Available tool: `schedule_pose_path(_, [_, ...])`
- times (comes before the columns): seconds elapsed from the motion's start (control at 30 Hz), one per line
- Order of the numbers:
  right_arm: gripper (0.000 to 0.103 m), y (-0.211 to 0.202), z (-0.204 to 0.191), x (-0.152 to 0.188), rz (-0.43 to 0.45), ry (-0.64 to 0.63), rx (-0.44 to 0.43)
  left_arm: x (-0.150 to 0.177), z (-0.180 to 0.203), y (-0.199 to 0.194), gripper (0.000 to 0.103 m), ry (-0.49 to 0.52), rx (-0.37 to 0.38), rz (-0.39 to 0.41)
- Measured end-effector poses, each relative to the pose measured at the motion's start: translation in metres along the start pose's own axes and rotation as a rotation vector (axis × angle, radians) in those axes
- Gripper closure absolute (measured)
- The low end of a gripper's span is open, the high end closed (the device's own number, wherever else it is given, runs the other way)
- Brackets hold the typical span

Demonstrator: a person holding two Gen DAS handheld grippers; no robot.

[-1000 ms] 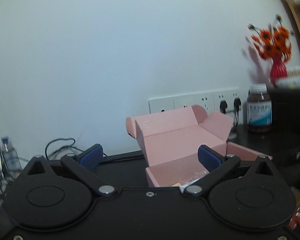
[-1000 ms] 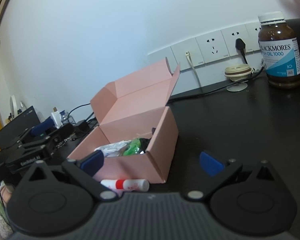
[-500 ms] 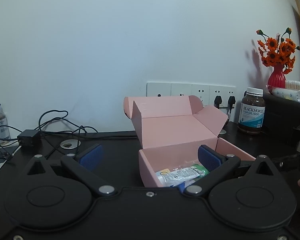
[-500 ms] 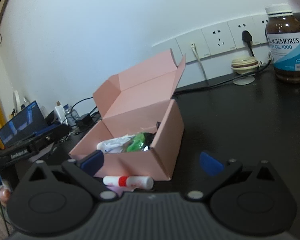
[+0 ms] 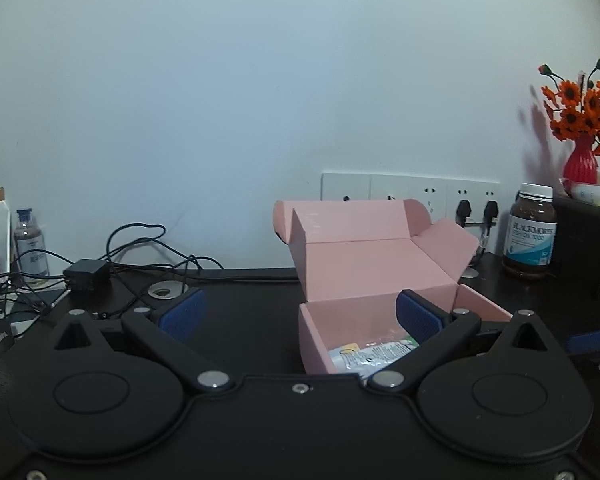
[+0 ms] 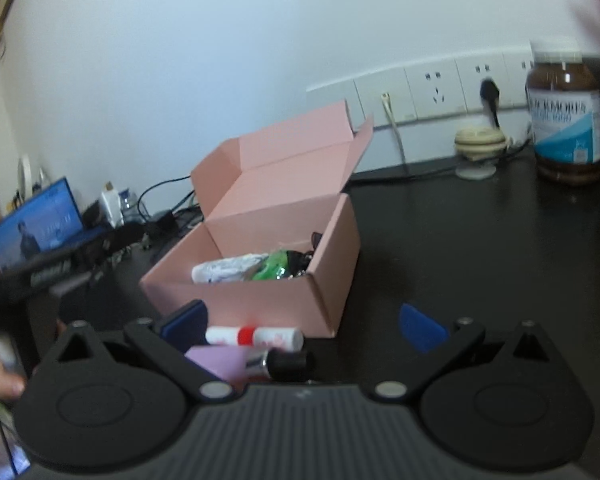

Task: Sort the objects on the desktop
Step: 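Move the right tool to the white tube with the red band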

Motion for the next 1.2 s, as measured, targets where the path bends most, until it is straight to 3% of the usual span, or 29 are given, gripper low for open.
schedule_pose_path(0.17, [0.001,0.001,-0.008,0.002,-0.016,-0.002,0.053,0.003,-0.001,0.005,0.000,0.013,-0.039,-0.011])
schedule_pose_path(0.4, [0.001,0.012,-0.015,0.009,-0.014,0.088,0.101,0.003,-0.005,0.010,0.000,0.034,-0.069,0.003])
schedule_pose_path(0.67, [0.001,0.031,-0.051,0.007,-0.042,-0.036,0.160,0.001,-0.012,0.012,0.000,0.006,-0.111,-0.002])
schedule_pose_path(0.8, [0.001,0.041,-0.059,0.006,-0.053,-0.034,0.183,-0.001,-0.014,0.012,0.000,0.004,-0.128,0.005])
schedule_pose_path(0.97, [0.001,0.056,-0.063,0.010,-0.126,-0.009,0.212,-0.002,-0.017,0.013,0.000,-0.005,-0.134,0.000])
schedule_pose_path(1.2, [0.001,0.075,-0.054,-0.011,-0.323,0.075,0.262,-0.001,-0.025,0.019,0.000,-0.040,-0.142,-0.033])
Point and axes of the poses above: each gripper's, at about its wrist camera, not at the fingertips, and y roughly the way its jaws point, z to its right, x to its underside, the point moved 7 cm from there along y, roughly the way its jaws point, and after that the axes turned 8 degrees about -x, right-handed, at the moved point
